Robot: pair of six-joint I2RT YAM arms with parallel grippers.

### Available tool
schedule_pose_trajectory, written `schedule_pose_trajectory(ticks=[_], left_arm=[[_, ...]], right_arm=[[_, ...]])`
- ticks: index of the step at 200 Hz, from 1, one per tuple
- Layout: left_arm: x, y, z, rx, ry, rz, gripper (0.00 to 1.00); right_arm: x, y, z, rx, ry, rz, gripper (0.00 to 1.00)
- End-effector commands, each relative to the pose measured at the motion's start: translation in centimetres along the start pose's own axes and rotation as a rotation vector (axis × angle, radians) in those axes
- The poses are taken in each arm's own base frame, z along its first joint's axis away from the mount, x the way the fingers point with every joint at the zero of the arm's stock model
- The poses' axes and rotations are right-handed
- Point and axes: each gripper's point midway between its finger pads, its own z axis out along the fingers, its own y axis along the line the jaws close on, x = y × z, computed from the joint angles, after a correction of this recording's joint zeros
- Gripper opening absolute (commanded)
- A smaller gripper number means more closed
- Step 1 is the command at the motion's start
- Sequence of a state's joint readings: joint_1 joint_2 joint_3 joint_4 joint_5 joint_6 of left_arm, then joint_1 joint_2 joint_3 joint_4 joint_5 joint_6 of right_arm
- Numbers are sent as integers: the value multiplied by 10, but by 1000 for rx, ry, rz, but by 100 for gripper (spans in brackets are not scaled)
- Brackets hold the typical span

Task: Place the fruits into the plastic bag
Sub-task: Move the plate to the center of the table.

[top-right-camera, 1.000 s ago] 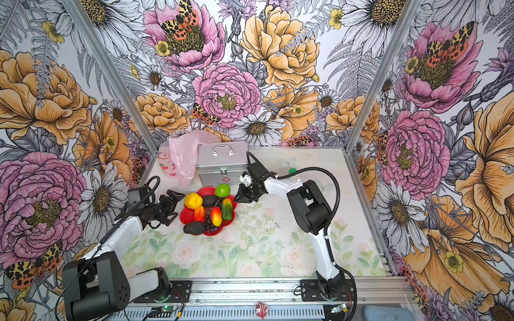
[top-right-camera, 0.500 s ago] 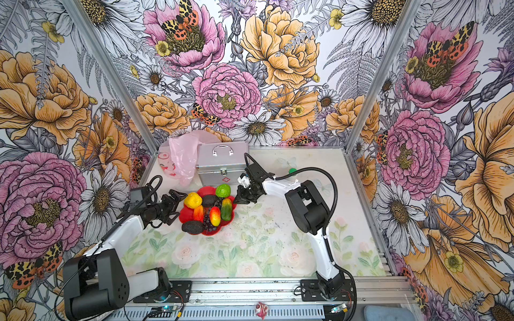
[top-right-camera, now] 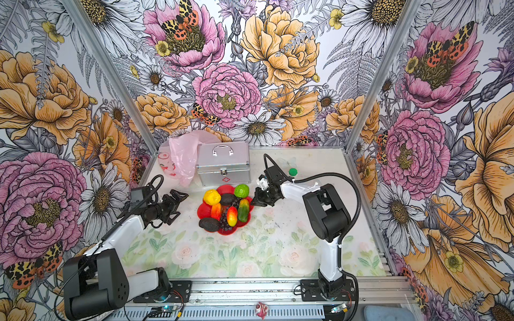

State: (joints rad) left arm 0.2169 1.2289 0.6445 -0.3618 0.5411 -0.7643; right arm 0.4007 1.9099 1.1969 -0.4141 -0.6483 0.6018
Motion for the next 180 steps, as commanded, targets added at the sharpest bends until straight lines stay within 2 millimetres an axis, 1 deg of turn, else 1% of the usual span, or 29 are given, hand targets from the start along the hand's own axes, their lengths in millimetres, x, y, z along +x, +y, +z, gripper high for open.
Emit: schedule_pose_trajectory(ticks=[1, 27, 55, 82, 105, 135, 163, 180], left_arm=[[-7, -18, -2, 36, -16, 72, 99], [-8, -25, -2, 39, -19, 100, 99], [-7, -33, 0, 46, -12, 131, 99], [-6, -41, 0, 54, -9, 167, 99], [-5, -47, -3, 50, -18, 205, 99], [-8, -61, -17, 42, -68, 288, 99], [-11, -75, -32, 28, -102, 365, 99], [-17, -82, -45, 15, -146, 398, 99]], right_arm=[[5, -23, -25, 53, -44, 10, 0], [19, -50, -46, 84, -74, 43, 0], [33, -73, -66, 110, -100, 77, 0], [42, -88, -83, 125, -128, 105, 0], [47, -94, -88, 129, -140, 127, 0], [48, -94, -92, 129, -151, 133, 22], [48, -94, -99, 127, -166, 140, 35], [51, -92, -106, 124, -176, 148, 40]])
